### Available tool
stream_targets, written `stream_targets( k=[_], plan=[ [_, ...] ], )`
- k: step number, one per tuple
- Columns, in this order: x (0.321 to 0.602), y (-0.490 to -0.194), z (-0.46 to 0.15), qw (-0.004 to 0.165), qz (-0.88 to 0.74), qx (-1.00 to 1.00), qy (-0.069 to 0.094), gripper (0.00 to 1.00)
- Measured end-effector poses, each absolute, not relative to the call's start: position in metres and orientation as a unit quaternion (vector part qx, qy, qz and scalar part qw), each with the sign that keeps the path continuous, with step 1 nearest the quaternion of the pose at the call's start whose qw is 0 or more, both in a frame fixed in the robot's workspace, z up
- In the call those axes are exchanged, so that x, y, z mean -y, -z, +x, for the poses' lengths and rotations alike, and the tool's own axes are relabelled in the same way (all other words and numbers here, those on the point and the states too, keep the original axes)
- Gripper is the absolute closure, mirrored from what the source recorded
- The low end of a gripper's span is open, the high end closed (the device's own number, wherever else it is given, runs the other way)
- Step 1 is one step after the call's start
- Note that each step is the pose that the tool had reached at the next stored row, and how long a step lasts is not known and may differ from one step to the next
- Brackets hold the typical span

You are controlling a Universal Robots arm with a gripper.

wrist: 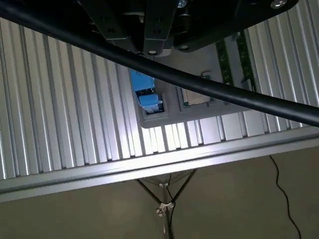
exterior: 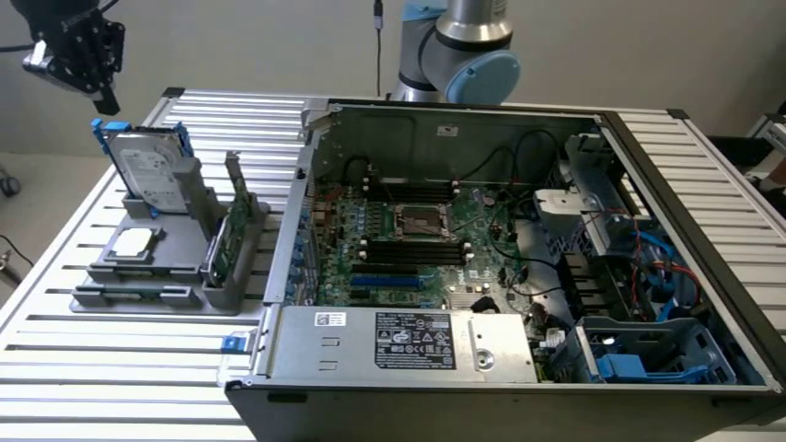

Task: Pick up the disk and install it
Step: 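Pick up the disk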

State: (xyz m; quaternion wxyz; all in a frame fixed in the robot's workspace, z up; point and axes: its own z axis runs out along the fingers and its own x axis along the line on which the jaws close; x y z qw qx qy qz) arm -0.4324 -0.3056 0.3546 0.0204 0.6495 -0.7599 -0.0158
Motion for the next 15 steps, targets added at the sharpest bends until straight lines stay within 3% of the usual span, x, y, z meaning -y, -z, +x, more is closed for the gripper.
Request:
stream_targets(
  k=[15],
  plan=[
    [0.2972,-0.3520,-0.4378,0.018,0.687,0.726,0.011,0.89]
  ],
)
